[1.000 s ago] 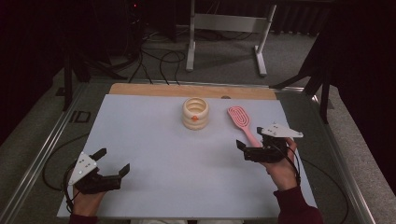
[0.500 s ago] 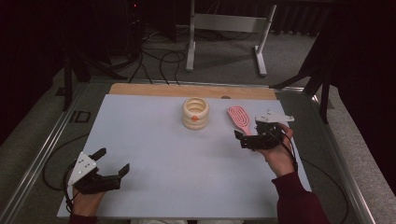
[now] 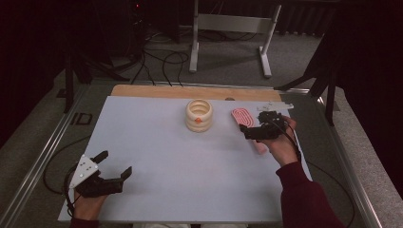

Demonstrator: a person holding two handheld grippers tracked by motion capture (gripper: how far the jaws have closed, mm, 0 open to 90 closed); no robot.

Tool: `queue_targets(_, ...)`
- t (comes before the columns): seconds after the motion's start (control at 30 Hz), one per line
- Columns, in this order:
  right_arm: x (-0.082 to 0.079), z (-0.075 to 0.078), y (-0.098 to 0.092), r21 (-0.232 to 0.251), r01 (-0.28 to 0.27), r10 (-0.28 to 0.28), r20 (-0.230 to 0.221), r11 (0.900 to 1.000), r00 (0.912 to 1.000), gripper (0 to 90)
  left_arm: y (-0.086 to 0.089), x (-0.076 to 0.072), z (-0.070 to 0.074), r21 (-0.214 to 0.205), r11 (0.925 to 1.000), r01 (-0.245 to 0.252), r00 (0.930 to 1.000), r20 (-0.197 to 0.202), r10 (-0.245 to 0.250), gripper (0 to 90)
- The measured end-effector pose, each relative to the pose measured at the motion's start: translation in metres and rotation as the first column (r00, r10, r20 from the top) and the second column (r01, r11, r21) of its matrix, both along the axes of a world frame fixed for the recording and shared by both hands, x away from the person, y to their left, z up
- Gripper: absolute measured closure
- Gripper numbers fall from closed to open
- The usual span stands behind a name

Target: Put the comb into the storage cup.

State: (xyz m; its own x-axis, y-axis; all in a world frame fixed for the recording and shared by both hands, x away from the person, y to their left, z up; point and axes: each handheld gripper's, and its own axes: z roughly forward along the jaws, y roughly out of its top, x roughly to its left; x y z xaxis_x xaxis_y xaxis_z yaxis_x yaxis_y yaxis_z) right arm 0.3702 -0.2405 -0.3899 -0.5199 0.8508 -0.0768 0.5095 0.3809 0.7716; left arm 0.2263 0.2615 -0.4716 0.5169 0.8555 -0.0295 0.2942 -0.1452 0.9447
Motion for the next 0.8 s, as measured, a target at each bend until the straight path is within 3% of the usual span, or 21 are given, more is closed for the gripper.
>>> queue_targets(0.23, 0.023, -0.008, -0.006, -0.013, 0.023, -0.024, -0.053, 0.9996, 0.9983, 9.9, 0.000, 0.000, 0.000, 0.001, 1.0000, 0.001, 1.0000, -0.001, -0.001, 0.1)
queue_targets(0.53, 0.044, -0.021, -0.005, -0.068, 0.024, -0.031, -0.118, 0.9974, 0.9925, 9.9, 0.000, 0.000, 0.000, 0.000, 1.0000, 0.002, 1.0000, -0.001, -0.002, 0.1)
queue_targets(0.8, 0.064, -0.038, -0.006, -0.113, 0.046, -0.069, -0.200, 0.9925, 0.9773, 10.1, 0.000, 0.000, -0.001, -0.002, 1.0000, 0.000, 1.0000, -0.003, 0.000, 0.1)
